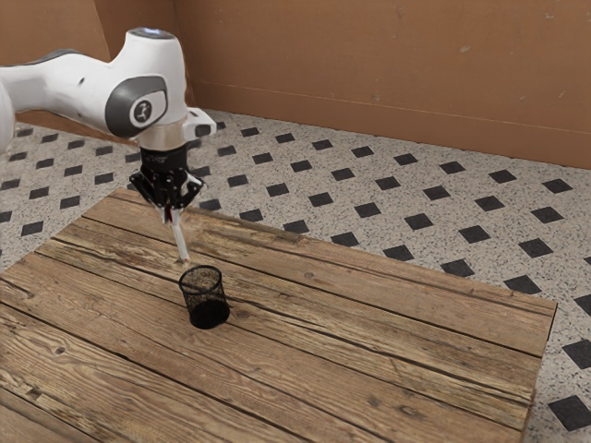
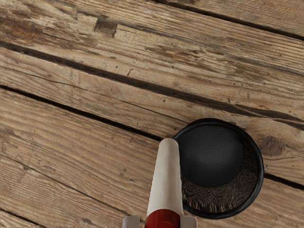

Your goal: Take the marker out of the pen holder and place it to the left of the pen holder.

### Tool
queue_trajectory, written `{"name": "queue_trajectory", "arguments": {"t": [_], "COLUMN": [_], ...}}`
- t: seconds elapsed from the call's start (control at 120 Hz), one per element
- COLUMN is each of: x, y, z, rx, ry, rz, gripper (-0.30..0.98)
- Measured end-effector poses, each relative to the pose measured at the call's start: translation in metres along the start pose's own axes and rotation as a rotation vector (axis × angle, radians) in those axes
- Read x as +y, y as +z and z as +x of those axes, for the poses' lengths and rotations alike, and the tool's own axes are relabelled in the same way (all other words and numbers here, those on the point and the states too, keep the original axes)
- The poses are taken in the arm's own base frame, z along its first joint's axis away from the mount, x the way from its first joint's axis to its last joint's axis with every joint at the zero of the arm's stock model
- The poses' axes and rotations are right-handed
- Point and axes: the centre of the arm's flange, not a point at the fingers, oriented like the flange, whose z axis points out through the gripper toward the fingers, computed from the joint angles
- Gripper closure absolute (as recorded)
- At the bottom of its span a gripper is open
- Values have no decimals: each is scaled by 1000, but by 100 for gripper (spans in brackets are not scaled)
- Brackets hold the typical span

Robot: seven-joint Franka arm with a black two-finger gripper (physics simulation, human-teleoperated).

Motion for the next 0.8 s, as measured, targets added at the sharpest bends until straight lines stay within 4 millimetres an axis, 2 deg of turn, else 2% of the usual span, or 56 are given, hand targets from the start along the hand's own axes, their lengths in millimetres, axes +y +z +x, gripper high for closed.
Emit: {"name": "queue_trajectory", "arguments": {"t": [0.033,0.067,0.142,0.183,0.25,0.35,0.5,0.725,0.767,0.8], "x": [-14,-31,-80,-97,-104,-98,-93,-93,-92,-88], "y": [-3,5,48,77,107,135,148,145,136,121], "z": [2,8,32,47,59,65,69,71,70,68], "rx": [1,-13,-74,-107,-139,-167,-170,-154,-141,-120], "ry": [-22,-52,-138,-170,-181,-172,-162,-155,-150,-140], "rz": [5,13,34,40,42,37,24,-13,-20,-28], "gripper": [79,79,79,79,79,79,78,31,25,22]}}
